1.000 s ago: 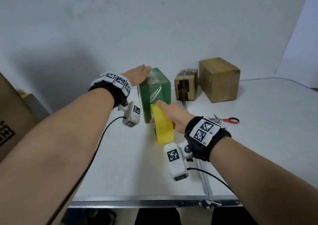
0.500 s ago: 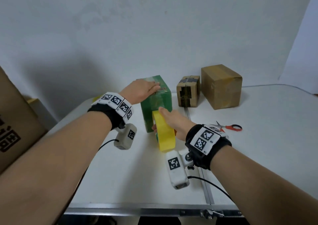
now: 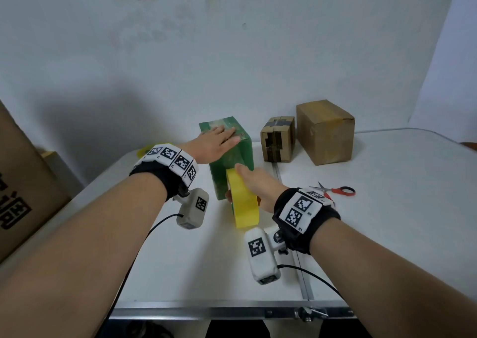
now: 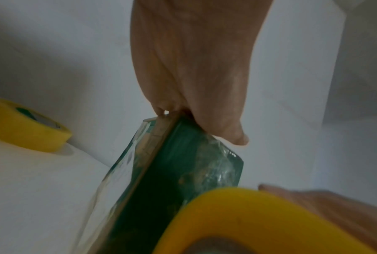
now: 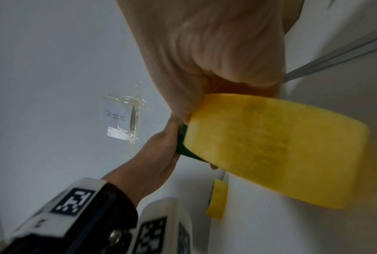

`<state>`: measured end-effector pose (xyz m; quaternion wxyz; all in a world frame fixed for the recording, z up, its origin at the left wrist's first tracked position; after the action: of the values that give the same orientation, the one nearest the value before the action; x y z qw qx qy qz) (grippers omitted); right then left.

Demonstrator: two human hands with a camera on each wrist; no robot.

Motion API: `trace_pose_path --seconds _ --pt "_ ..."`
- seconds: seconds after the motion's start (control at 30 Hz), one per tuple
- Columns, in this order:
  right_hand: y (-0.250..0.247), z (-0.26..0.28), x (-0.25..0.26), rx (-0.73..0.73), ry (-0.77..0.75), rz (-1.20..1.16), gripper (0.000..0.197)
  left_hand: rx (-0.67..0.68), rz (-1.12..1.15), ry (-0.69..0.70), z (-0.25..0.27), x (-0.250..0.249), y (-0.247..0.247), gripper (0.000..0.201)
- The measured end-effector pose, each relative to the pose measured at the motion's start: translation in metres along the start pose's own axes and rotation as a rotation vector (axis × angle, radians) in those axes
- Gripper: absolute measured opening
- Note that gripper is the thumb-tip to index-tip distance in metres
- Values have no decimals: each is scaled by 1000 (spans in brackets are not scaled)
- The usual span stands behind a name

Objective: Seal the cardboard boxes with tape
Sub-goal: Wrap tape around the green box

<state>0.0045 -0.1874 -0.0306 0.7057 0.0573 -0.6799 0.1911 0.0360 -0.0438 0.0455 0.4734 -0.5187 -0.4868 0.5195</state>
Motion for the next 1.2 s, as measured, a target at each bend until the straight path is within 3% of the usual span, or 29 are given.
trace_pose_path --seconds 0.13,0.27,0.37,0.57,0.63,0.77,0.87,0.93,1.0,1.1,1.2 --pt "-3 33 14 67 36 -100 61 39 141 -30 0 2 -5 74" --pt "-14 44 18 117 6 -109 62 18 102 -16 2 -5 -1 55" --pt "-17 48 19 127 45 -103 54 -32 50 27 5 -3 2 61" --pt "-19 43 9 119 44 -57 74 -162 34 42 1 -1 10 67" --pt "-24 43 12 121 55 9 77 -166 2 41 -1 3 12 74" --pt "-34 40 23 106 16 248 65 -178 -64 69 1 7 13 86" --pt "-40 32 41 20 -128 493 52 -245 -121 71 1 5 15 86" --pt "-44 25 56 -56 -235 559 31 -268 -132 73 2 7 16 87" --pt "-47 18 69 -104 -308 587 23 -276 -138 96 4 7 15 90" --pt "-46 8 85 -96 -372 652 32 -311 -181 136 7 4 14 91" --pt "-43 -7 95 7 -403 831 42 -274 -178 112 7 4 12 87"
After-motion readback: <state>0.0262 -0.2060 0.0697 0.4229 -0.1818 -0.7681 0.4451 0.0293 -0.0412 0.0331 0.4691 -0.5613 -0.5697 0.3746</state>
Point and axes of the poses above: each hand's wrist, its own z-axis away from the middle knuckle, its own y-axis out of the palm, x = y × z, the point moved 2 cm from there along -z, towards the middle knuckle, and after that the axes turned 9 degrees about -y, right-handed, at the moved point
